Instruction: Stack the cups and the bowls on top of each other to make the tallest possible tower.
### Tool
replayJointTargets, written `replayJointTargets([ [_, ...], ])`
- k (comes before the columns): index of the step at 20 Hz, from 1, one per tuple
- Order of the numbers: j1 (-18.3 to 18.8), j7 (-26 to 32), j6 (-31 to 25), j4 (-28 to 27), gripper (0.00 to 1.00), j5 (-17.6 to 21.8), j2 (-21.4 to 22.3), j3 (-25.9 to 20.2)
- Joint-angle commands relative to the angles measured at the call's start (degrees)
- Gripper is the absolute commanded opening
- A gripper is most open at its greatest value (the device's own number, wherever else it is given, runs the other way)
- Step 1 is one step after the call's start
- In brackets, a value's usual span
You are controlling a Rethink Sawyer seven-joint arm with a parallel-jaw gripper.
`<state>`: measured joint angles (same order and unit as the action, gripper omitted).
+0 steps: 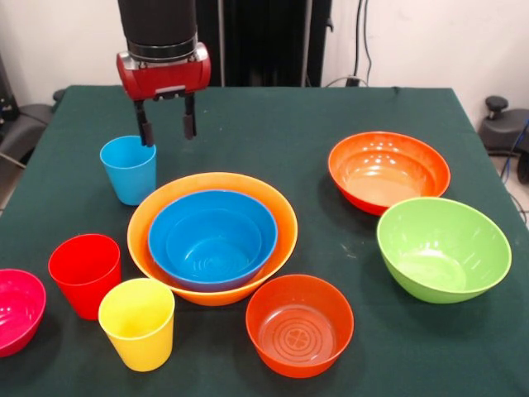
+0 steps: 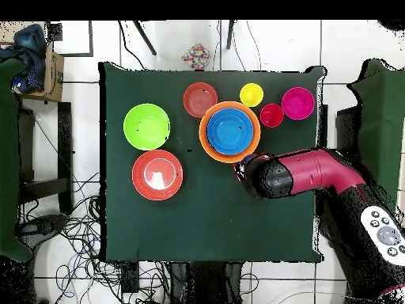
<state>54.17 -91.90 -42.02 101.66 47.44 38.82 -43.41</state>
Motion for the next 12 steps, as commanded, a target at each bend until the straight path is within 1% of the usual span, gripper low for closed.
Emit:
replayJointTargets([
  [1,-1.04,9.47,2.95,3.3,1.0,6.82,-4.17,2.55],
  [6,0.36,11.15,2.78,5.16,1.0,6.49,-3.49,1.69],
  [12,1.44,12.2,2.87,6.35,1.0,7.37,-3.51,1.59],
])
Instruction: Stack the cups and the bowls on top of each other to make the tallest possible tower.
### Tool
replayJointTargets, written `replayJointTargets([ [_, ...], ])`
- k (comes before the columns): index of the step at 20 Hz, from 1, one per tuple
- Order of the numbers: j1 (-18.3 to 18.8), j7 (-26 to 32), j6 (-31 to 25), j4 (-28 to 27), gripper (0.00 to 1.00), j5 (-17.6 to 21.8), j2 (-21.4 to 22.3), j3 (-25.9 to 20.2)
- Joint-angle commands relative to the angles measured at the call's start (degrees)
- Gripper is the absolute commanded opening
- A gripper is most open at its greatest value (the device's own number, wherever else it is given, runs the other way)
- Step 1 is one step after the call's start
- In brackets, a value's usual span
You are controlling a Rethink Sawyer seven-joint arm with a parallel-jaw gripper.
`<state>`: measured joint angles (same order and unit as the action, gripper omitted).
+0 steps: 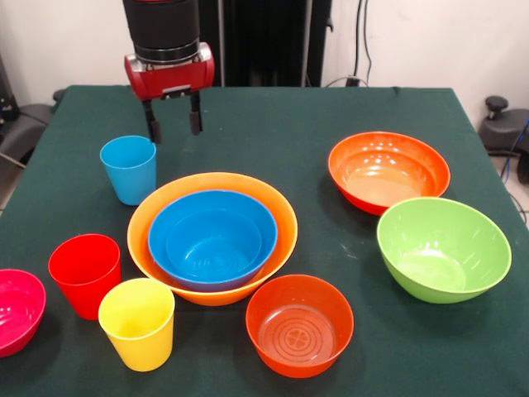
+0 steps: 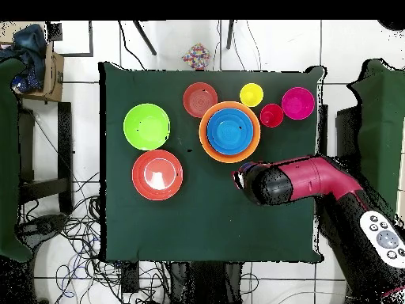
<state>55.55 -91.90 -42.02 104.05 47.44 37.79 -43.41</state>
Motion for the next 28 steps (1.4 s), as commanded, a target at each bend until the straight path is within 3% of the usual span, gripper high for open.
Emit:
replayJointTargets([
  [1,0.23,12.33,2.86,4.18,1.0,7.4,-2.39,1.51],
  [17,4.39,14.86,2.08,6.55,1.0,8.32,-1.59,-0.8],
  [28,5.41,16.2,0.53,3.11,1.0,8.15,-3.57,-1.38],
])
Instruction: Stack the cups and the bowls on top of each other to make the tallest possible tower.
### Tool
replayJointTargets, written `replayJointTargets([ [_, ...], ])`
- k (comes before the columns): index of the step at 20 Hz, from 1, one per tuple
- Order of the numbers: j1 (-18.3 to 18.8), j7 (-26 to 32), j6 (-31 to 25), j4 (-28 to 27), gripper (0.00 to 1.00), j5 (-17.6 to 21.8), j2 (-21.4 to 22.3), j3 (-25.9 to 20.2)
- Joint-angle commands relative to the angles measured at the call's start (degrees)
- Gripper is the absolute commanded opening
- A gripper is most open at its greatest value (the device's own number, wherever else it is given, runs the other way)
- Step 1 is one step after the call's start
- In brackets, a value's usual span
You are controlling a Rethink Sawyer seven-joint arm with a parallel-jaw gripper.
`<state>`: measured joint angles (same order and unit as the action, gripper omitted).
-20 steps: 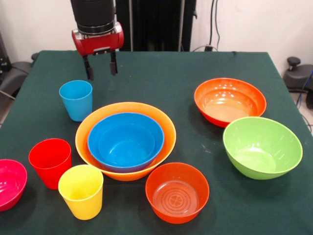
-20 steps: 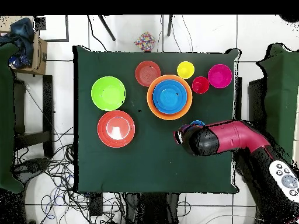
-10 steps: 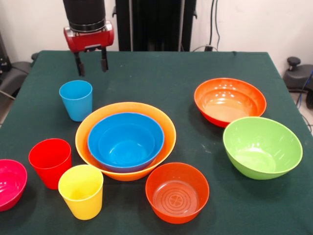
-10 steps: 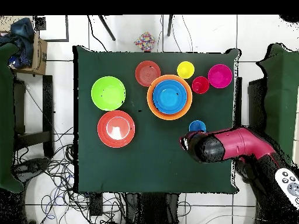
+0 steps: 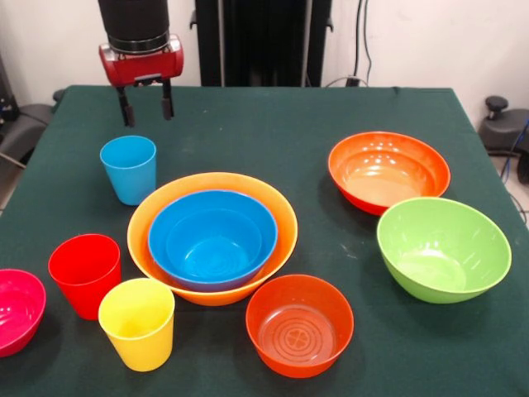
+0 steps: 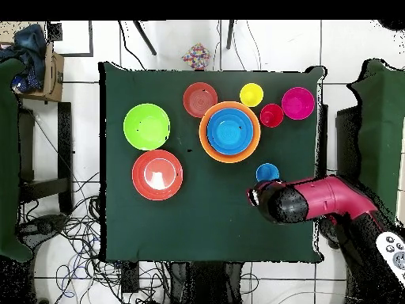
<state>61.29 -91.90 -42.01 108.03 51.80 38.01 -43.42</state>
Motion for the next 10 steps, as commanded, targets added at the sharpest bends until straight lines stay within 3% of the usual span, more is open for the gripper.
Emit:
replayJointTargets([
  [1,-0.14,16.45,0.28,-1.04,1.0,3.4,-3.74,-1.61],
  [10,0.78,17.76,-2.43,-3.22,1.0,-0.01,-3.44,-3.77],
])
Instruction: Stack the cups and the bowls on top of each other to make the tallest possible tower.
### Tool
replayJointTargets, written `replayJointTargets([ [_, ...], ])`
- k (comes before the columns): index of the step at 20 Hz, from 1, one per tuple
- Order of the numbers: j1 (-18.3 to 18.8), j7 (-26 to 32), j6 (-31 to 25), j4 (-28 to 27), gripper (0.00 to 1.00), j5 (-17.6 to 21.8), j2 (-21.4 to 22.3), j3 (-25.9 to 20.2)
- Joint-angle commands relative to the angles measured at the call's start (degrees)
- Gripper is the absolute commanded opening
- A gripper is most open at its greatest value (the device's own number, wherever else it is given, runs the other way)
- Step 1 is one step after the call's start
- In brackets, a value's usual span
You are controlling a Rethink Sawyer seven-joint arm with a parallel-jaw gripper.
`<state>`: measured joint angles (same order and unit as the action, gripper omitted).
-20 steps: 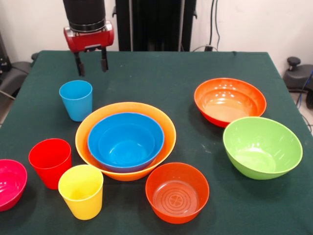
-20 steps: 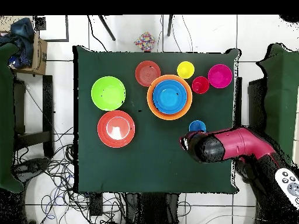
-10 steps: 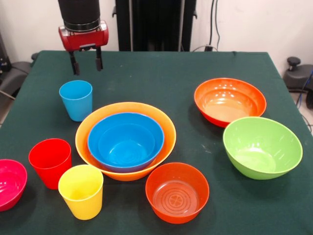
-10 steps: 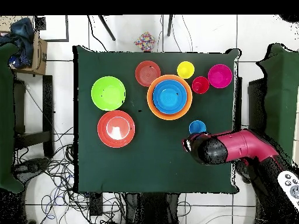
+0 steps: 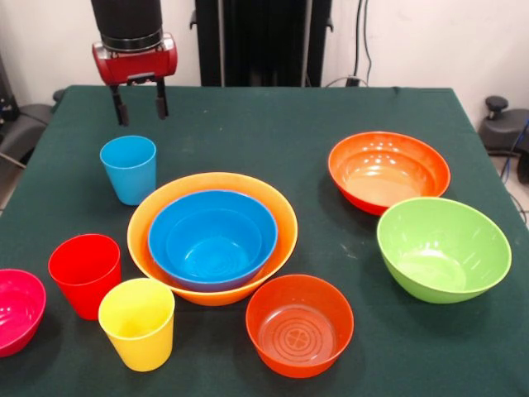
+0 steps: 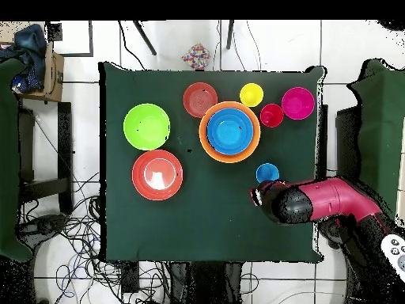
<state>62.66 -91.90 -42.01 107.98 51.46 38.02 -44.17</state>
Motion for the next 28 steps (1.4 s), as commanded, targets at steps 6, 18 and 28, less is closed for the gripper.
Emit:
replayJointTargets([
  [6,-0.91,17.53,-3.19,-4.82,1.0,-0.26,-4.18,-3.21],
  [18,-1.51,16.69,-3.95,-7.13,1.0,-0.36,-5.38,-3.19],
  [28,-3.14,15.56,-3.83,-9.56,1.0,1.18,-7.2,-2.03],
])
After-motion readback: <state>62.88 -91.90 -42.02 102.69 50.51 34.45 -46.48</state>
